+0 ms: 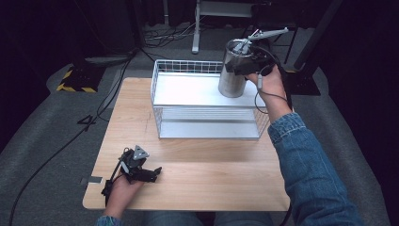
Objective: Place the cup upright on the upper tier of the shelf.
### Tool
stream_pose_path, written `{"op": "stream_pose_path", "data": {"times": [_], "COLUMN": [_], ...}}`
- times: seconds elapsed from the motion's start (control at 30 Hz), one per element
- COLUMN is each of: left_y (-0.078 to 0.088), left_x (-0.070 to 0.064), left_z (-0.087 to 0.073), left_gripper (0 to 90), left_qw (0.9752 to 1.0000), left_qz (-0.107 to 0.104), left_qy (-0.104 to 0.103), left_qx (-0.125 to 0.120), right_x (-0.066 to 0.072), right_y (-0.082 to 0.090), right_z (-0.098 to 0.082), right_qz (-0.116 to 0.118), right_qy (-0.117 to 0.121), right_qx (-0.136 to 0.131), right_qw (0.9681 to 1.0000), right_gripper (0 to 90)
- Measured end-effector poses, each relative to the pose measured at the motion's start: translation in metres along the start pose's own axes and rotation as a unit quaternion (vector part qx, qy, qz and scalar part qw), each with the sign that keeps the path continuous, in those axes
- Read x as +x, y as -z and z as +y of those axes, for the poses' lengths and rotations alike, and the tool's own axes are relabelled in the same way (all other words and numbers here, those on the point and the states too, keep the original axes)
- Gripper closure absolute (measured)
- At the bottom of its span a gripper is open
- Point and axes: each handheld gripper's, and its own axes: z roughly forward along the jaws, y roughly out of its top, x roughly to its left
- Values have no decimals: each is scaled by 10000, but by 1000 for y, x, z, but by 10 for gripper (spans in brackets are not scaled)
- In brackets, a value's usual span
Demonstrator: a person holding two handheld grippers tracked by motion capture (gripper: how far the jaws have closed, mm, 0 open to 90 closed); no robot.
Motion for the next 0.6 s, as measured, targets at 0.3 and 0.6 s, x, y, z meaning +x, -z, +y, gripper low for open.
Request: {"op": "stream_pose_path", "data": {"times": [0.3,0.6], "left_y": [0,0], "left_x": [0,0], "left_z": [0,0], "left_gripper": [26,26], "left_qw": [10000,10000], "left_qz": [-4,-3], "left_qy": [-4,-9], "left_qx": [-2,-3], "right_x": [-4,-3], "right_y": [18,39], "right_z": [-3,-4], "right_qz": [42,63], "right_qy": [-154,-37], "right_qx": [-86,-167], "right_qw": [9998,9998], "right_gripper": [0,0]}}
